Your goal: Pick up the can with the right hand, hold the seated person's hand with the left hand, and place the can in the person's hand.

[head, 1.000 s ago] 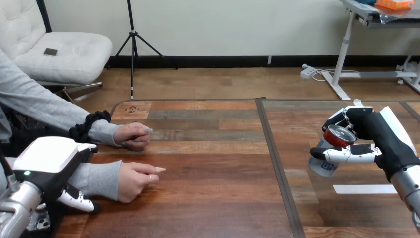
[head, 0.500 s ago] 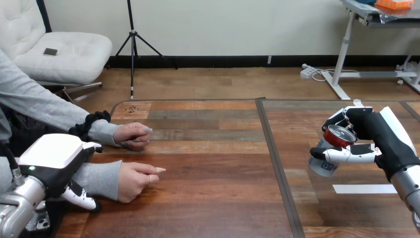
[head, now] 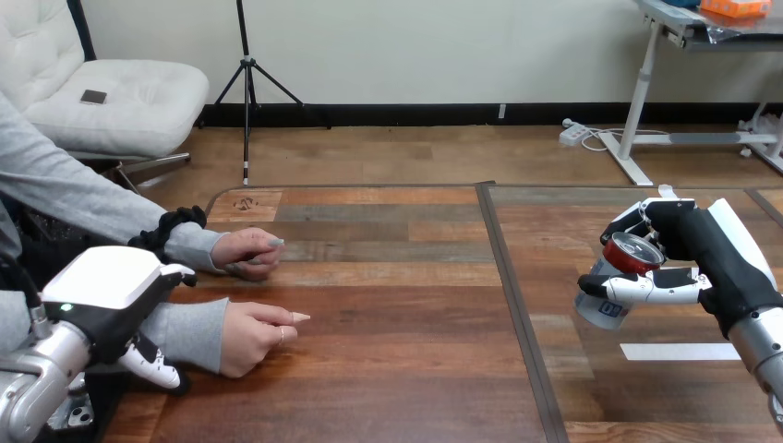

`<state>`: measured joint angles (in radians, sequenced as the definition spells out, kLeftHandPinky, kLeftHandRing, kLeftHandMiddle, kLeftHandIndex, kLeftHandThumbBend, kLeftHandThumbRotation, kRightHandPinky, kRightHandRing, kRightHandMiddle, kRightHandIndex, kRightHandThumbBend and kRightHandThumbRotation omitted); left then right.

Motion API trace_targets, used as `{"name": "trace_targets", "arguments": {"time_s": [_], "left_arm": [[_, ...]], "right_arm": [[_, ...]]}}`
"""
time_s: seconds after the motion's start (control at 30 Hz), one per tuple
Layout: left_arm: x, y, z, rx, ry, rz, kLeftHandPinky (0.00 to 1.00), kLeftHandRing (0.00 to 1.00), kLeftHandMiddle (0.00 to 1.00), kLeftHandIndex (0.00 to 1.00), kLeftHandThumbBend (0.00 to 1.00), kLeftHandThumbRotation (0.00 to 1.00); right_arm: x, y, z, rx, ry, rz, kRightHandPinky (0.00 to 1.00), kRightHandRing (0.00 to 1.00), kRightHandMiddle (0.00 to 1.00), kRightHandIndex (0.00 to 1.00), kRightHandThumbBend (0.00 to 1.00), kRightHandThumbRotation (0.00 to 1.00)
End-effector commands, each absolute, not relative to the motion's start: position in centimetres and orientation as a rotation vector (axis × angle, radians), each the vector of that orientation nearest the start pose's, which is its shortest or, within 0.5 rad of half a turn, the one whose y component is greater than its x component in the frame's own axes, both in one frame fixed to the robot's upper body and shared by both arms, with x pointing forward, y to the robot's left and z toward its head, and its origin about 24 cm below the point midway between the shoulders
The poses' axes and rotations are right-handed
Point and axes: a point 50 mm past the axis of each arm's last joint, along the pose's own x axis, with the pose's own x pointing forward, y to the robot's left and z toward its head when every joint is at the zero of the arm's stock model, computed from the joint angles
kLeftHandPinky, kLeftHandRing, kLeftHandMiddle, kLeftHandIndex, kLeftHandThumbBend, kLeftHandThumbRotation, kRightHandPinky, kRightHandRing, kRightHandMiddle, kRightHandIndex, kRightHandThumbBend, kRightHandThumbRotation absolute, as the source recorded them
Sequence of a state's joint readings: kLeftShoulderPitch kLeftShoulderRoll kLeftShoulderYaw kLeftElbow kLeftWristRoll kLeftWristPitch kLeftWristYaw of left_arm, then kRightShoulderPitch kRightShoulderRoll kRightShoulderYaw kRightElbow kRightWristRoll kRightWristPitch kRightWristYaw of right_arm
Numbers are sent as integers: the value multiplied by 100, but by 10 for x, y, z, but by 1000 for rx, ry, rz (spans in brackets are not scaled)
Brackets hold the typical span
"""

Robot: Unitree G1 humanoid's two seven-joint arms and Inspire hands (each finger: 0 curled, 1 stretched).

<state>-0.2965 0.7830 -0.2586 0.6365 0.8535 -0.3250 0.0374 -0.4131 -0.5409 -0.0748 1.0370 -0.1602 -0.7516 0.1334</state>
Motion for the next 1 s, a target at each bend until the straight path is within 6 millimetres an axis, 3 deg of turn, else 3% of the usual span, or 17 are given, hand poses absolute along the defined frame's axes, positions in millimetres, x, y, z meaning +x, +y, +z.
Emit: {"name": "trace_targets", "arguments": {"time_s": [0.0,0.17,0.53,0.97], "left_arm": [[296,290,49,1646,124,-363,74,79,80,80,100,24],[298,289,49,1639,160,-374,72,77,79,78,100,21],[301,288,51,1670,198,-407,54,63,67,71,100,12],[303,286,53,1722,248,-420,50,60,66,67,100,9]], "right_arm": [[308,-288,75,-635,-226,63,28,32,38,43,80,0],[308,-288,75,-645,-226,61,27,31,38,43,79,0],[307,-288,75,-641,-225,60,24,28,37,43,78,0],[308,-289,74,-630,-214,67,28,32,39,44,77,0]]}}
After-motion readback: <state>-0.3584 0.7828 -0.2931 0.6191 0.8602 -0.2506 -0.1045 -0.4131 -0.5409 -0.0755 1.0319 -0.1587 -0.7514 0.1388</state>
